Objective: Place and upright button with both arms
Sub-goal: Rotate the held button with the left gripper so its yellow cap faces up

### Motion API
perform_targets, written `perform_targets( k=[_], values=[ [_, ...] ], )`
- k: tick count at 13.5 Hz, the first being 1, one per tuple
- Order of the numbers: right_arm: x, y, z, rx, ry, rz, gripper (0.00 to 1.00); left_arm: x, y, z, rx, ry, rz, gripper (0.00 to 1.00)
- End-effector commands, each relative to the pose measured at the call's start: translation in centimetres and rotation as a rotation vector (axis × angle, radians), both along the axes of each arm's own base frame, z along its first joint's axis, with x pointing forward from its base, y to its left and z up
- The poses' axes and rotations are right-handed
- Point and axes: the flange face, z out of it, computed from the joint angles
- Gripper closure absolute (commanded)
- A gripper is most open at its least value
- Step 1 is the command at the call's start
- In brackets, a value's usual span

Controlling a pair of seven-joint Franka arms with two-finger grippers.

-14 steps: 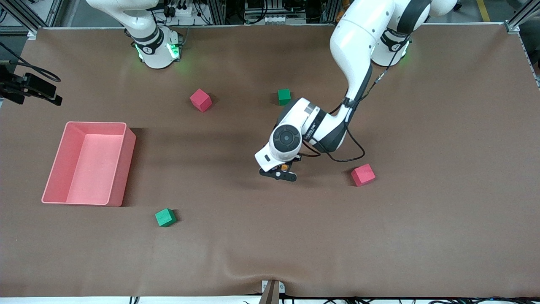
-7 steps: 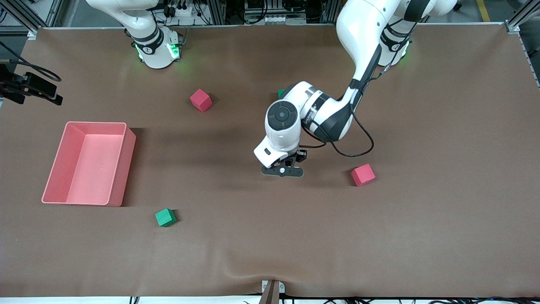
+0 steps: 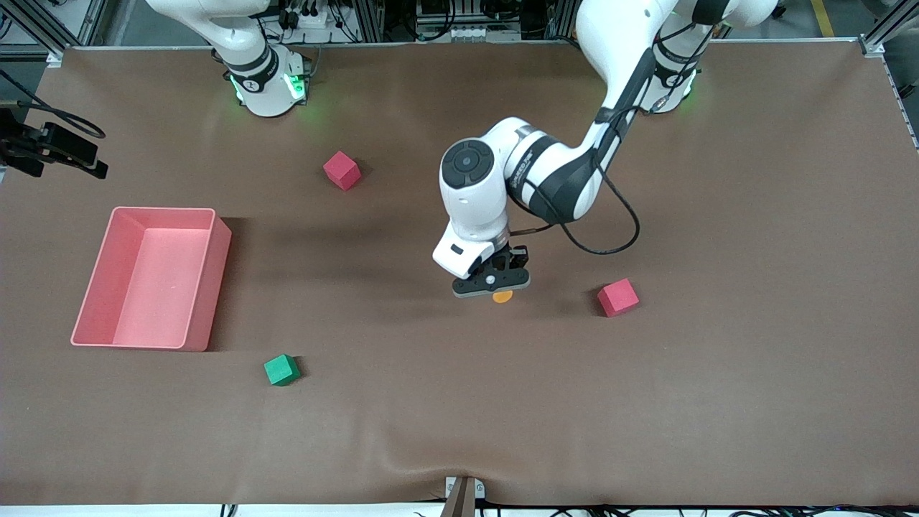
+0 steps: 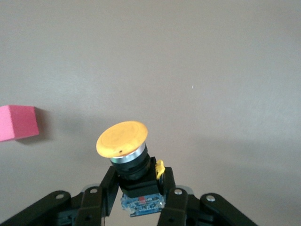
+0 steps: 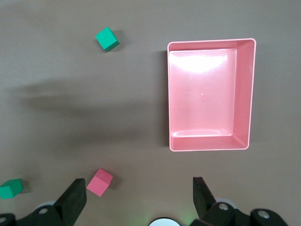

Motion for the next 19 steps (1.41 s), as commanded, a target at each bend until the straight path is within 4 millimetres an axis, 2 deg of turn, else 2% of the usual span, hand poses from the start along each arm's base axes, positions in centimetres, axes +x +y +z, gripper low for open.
perform_targets(
  k=[1, 2, 4, 8, 14, 17, 19],
  values=[
    [0.1, 0.0, 0.4, 0.014, 0.002, -0.003, 0.0, -0.6, 0.4, 3.1, 0.01, -0.077, 0.078, 0.8],
    [0.1, 0.0, 0.4, 0.014, 0.002, -0.003, 0.0, -0.7, 0.3, 3.2, 0.012, -0.097, 0.115, 0.8],
    [0.1, 0.1, 0.4, 0.014, 0.002, -0.002, 0.0, -2.8, -2.2, 2.1, 0.035, -0.161, 0.187, 0.81],
    [0.1, 0.2, 0.4, 0.014, 0.0, -0.001, 0.0, -4.3, -3.7, -0.1, 0.086, -0.247, 0.253, 0.8],
    [0.1, 0.1, 0.3, 0.013, 0.003, -0.001, 0.0, -7.4, -7.0, -6.2, 0.186, -0.457, 0.288, 0.81],
    [0.1, 0.1, 0.3, 0.013, 0.003, -0.001, 0.0, -8.8, -7.7, -8.4, 0.197, -0.56, 0.365, 0.81],
    [0.1, 0.1, 0.4, 0.013, 0.002, -0.001, 0.0, -10.1, -7.9, -11.1, 0.253, -0.6, 0.369, 0.81]
  ],
)
